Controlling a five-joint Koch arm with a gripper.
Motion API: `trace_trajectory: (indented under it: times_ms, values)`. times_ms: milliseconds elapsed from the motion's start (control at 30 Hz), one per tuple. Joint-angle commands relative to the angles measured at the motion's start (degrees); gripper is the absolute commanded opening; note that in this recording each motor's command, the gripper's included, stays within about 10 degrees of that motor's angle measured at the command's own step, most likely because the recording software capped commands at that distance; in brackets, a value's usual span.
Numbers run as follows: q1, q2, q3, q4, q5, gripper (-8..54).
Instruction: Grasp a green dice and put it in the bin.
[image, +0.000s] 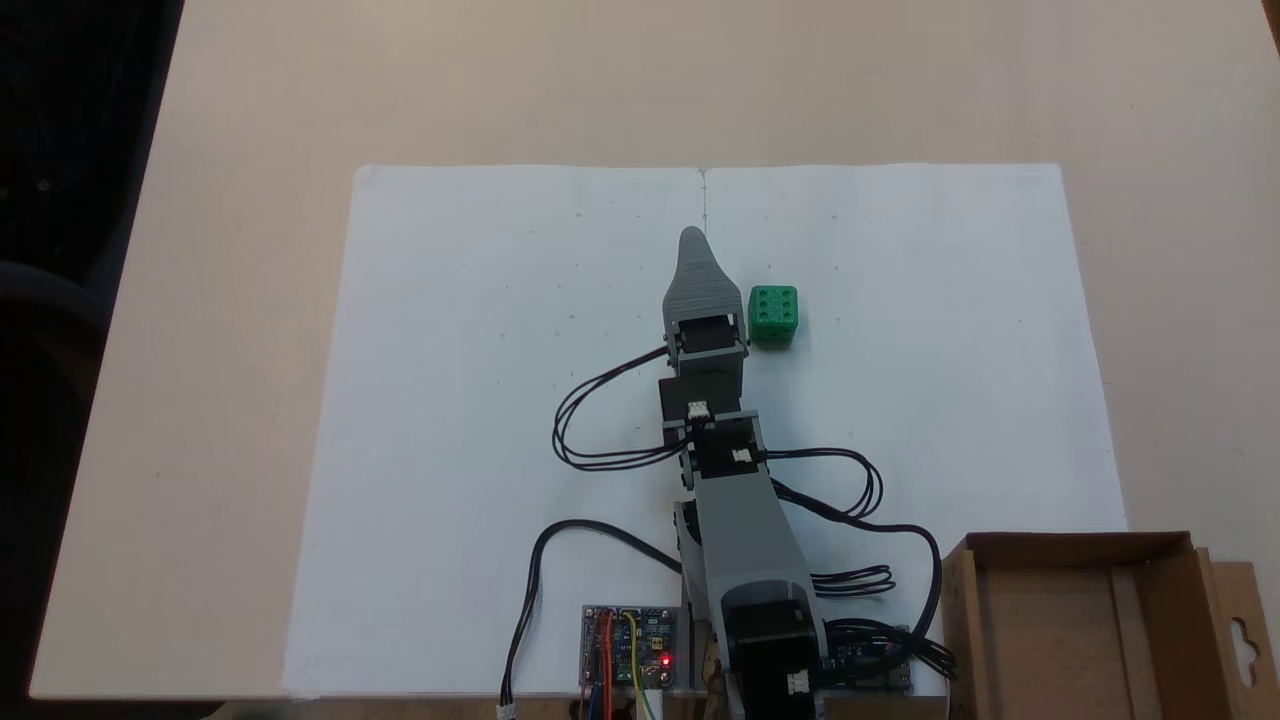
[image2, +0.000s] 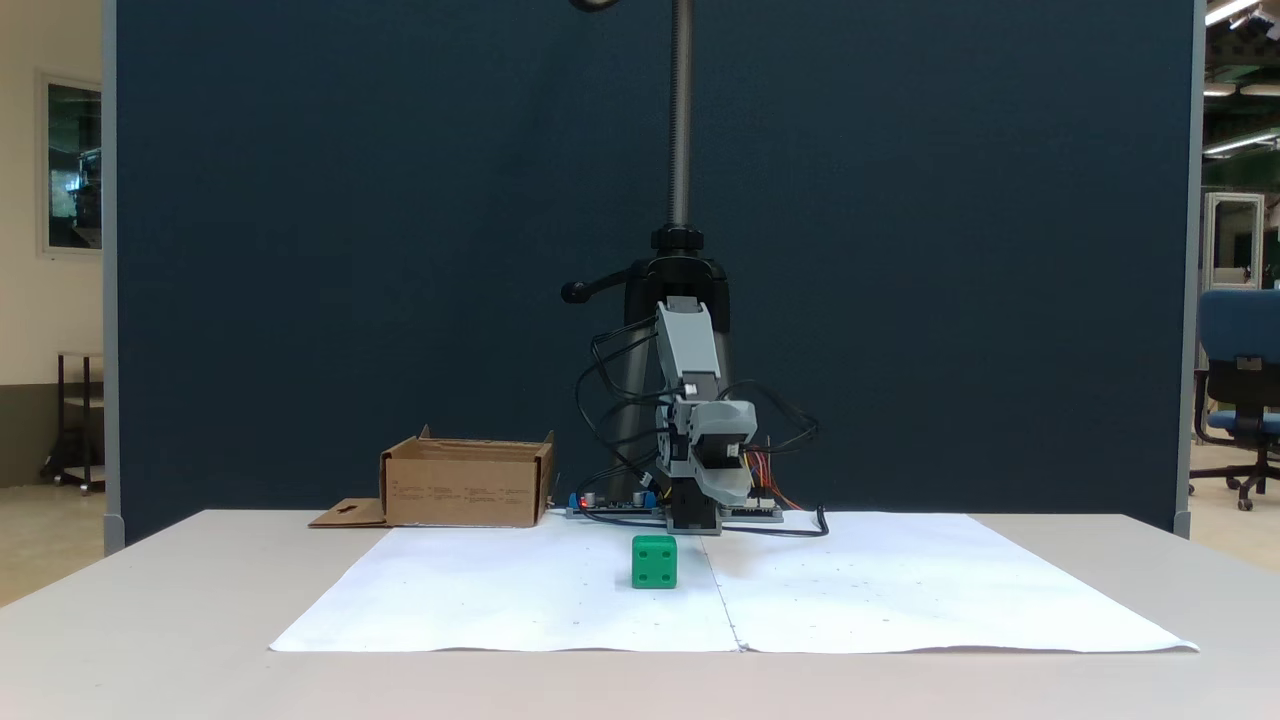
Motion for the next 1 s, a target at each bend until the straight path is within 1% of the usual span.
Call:
trace_trajectory:
  times_ms: [0, 467, 567, 800, 967]
  values:
    - [-0.44, 6.06, -7.82, 9.21, -0.97, 41.5]
    - [-1.23, 5.01, -38.5, 62.03, -1.05, 41.7]
    - [-0.09, 1.58, -44.47, 71.61, -1.05, 41.7]
    - [4.22, -10.37, -56.07, 91.91, -1.67, 41.7]
    - [7.38, -18.81, -61.0, 95.1, -2.72, 41.7]
